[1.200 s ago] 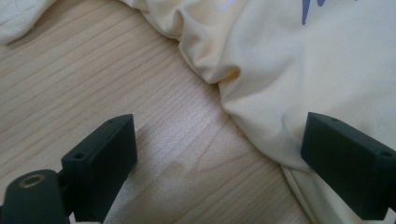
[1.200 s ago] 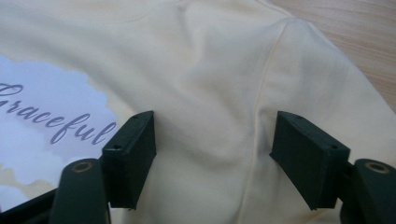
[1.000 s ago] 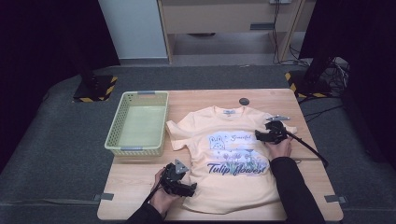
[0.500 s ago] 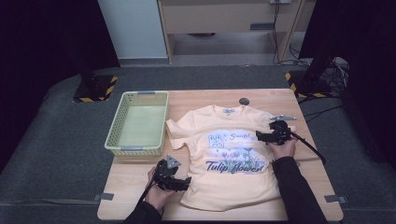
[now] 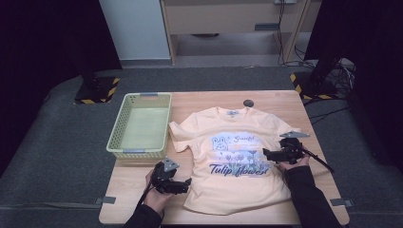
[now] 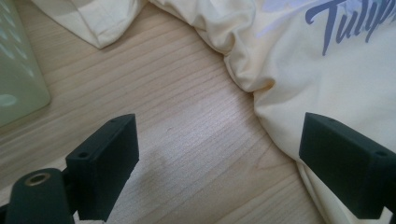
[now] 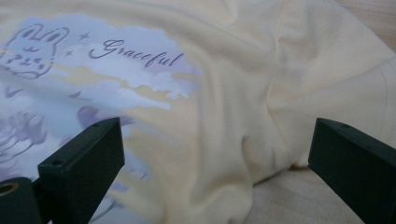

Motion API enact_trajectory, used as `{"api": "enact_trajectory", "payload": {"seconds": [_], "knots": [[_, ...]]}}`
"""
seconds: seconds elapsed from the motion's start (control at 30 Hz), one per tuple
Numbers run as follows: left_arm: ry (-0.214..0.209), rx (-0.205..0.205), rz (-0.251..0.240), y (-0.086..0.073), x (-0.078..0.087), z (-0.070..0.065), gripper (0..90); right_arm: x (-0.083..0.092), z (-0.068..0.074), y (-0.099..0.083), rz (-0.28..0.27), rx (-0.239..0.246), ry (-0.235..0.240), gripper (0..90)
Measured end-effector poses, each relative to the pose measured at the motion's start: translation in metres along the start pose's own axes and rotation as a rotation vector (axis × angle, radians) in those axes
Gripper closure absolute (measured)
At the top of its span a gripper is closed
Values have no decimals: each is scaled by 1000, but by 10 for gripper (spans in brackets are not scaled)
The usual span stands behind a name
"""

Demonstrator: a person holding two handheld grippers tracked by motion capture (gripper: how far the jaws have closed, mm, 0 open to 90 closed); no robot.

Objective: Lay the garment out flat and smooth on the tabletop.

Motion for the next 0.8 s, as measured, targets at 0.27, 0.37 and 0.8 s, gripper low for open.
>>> {"api": "enact_trajectory", "payload": {"seconds": [0.27, 0.37, 0.8], "knots": [[11, -6, -5, -6, 7, 4, 109, 32, 17, -18, -14, 65, 15, 27], [0, -27, 0, -10, 8, 4, 110, 42, 24, -26, -7, 87, 27, 24], [47, -23, 18, -22, 11, 21, 95, 73, 20, -55, 49, 145, -15, 26]]}}
Point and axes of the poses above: each handheld gripper's, and its own axes: x roughly backward along the jaws, y roughly out of its top, z roughly to its left, the point moved 5 cm from there along -x, roughly forward along the jaws, and after that the axes turned 4 degrees about -z, right-handed, at the moved point
